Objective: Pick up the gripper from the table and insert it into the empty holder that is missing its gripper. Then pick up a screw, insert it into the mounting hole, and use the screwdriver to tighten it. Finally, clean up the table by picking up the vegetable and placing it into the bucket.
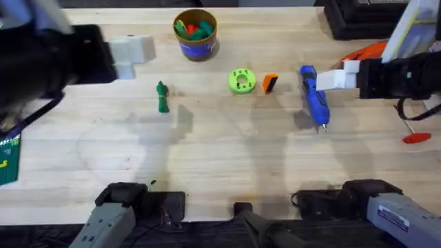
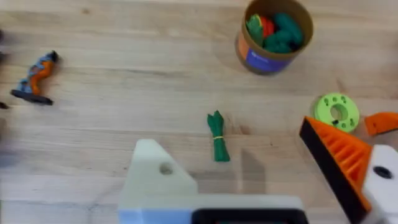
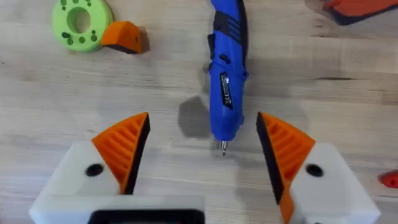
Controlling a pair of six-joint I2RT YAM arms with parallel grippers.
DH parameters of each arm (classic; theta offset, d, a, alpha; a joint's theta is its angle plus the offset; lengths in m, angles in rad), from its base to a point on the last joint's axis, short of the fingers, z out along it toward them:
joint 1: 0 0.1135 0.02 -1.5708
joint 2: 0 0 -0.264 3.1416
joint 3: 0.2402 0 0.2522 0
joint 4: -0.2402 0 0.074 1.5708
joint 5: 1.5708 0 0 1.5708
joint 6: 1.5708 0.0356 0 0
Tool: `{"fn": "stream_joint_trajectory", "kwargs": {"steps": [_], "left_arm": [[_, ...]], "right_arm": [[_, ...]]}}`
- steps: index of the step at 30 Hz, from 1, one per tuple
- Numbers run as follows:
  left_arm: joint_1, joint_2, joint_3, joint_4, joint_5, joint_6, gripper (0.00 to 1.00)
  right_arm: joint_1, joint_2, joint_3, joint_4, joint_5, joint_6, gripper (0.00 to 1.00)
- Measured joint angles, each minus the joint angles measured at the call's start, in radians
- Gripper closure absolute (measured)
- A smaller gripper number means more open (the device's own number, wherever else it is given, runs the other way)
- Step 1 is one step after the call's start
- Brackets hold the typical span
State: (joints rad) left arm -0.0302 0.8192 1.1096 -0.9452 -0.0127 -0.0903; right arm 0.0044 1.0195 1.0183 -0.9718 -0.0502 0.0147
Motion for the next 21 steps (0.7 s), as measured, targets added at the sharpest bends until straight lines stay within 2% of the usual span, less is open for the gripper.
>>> {"fn": "stream_joint_trajectory", "kwargs": {"steps": [5,9,14,21], "left_arm": [[0.042,-0.144,-0.059,0.049,-0.010,0.000,0.016],[0.054,-0.251,-0.190,0.162,-0.010,0.000,0.015],[0.054,-0.375,-0.414,0.362,0.006,-0.001,0.016],[0.054,-0.567,-0.721,0.706,0.077,-0.001,0.015]], "right_arm": [[0.000,0.000,0.000,0.000,0.000,0.000,0.009],[0.000,0.000,0.000,0.000,0.000,0.000,0.009],[0.000,0.000,0.000,0.000,0.000,0.000,0.009],[0.000,0.000,0.000,-0.001,0.000,0.000,0.011]]}}
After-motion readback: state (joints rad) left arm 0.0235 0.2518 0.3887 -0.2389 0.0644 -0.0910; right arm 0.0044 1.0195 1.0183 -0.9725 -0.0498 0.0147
